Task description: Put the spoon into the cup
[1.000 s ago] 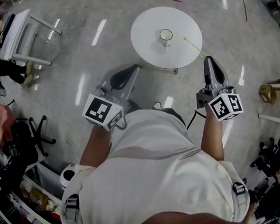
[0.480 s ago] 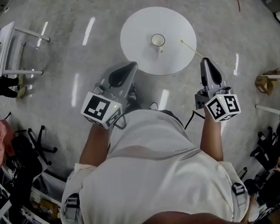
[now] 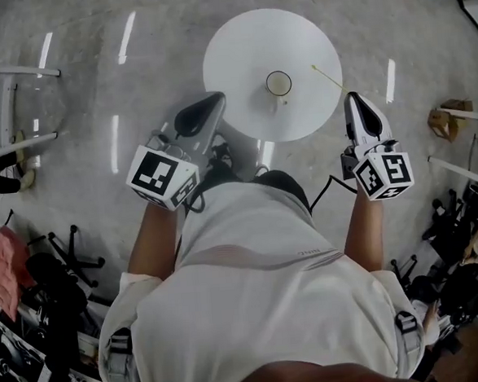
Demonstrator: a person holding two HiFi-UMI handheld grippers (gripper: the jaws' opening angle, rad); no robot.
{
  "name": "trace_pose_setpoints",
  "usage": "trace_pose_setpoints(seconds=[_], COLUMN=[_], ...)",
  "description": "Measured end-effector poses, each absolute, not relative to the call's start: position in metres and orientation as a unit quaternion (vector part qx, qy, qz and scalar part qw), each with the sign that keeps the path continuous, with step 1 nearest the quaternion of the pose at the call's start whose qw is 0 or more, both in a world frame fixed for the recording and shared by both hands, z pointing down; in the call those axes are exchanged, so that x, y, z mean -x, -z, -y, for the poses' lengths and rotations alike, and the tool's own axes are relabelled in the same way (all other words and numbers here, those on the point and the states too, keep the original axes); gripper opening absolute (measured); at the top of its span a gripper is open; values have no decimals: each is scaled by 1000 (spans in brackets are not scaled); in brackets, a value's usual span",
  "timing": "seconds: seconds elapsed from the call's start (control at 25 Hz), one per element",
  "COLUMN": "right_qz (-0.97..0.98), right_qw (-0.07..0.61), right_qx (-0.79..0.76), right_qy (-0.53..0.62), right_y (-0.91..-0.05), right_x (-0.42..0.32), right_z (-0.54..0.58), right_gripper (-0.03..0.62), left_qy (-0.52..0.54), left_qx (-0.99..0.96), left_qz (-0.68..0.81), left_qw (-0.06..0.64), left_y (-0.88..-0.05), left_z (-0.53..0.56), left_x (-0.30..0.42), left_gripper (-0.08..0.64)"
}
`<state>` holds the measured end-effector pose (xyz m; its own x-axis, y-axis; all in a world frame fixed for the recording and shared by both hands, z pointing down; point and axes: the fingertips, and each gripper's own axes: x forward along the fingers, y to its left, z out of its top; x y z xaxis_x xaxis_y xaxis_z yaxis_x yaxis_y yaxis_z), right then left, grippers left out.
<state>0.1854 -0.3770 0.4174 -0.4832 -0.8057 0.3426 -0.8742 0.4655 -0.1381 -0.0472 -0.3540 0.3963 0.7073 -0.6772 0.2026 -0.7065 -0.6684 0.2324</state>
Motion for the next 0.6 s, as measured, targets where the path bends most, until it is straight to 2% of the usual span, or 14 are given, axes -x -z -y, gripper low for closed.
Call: trace_pose_setpoints(seconds=[0.16, 0.36, 0.6], right_qz=[845, 840, 840], right_qw=[165, 241, 274], right_qx=[-487, -456, -422], right_qy=[-148, -168, -205], right_y=[-443, -507, -573], right_x=[-165, -166, -161], right_z=[397, 407, 413], right_gripper=[14, 14, 14], left_qy=[-58, -78, -92], left_qx=[-916, -915, -901], left_qz=[365, 355, 378], left_qw=[155, 176, 192], left_y=[-410, -431, -440], left_z=[388, 395, 394], left_x=[53, 22, 12], left_gripper=[2, 2, 2])
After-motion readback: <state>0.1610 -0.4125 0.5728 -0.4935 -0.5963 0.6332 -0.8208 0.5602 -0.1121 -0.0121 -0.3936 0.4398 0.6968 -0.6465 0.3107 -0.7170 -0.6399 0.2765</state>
